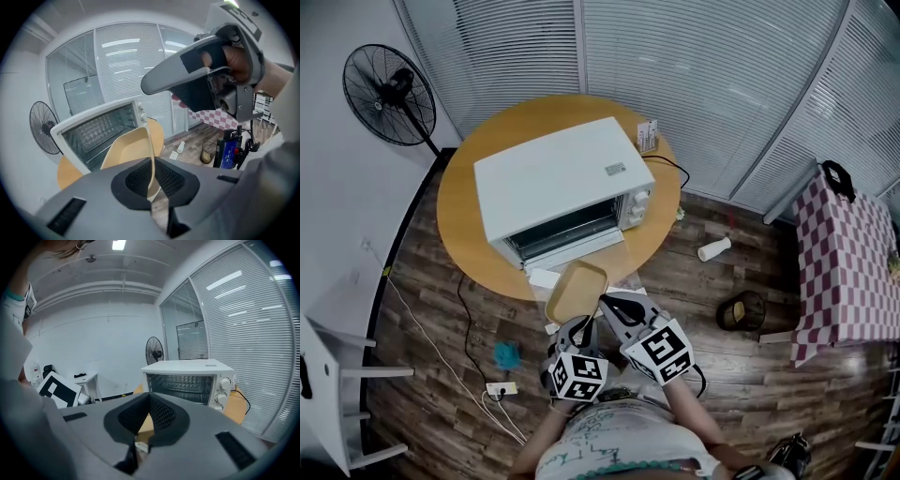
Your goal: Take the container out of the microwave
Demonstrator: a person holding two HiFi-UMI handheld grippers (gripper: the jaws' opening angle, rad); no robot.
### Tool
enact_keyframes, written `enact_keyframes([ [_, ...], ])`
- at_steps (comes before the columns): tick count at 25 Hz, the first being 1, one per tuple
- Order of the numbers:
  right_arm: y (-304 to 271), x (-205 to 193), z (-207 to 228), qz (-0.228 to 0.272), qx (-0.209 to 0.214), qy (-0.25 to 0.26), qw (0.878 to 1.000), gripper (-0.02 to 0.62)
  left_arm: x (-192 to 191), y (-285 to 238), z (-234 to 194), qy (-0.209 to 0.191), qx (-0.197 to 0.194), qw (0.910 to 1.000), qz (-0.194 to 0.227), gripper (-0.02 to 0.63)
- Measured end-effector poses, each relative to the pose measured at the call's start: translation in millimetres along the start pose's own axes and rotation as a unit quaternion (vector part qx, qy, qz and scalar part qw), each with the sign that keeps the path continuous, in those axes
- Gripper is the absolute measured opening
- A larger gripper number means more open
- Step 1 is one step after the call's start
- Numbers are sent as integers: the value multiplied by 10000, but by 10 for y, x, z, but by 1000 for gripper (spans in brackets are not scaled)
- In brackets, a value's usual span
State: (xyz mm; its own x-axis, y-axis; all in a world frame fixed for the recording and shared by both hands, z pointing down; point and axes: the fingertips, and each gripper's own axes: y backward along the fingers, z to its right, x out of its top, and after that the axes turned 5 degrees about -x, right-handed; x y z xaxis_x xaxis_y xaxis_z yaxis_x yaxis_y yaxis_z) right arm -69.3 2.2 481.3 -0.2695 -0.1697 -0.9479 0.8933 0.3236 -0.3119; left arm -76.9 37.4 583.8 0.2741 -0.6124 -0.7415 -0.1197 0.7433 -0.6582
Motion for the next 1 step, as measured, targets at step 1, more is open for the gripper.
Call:
enact_keyframes([
  [1, 2, 0, -4, -2, -3, 4, 10000, -8, -4, 3, 1, 3, -4, 10000, 0, 29],
])
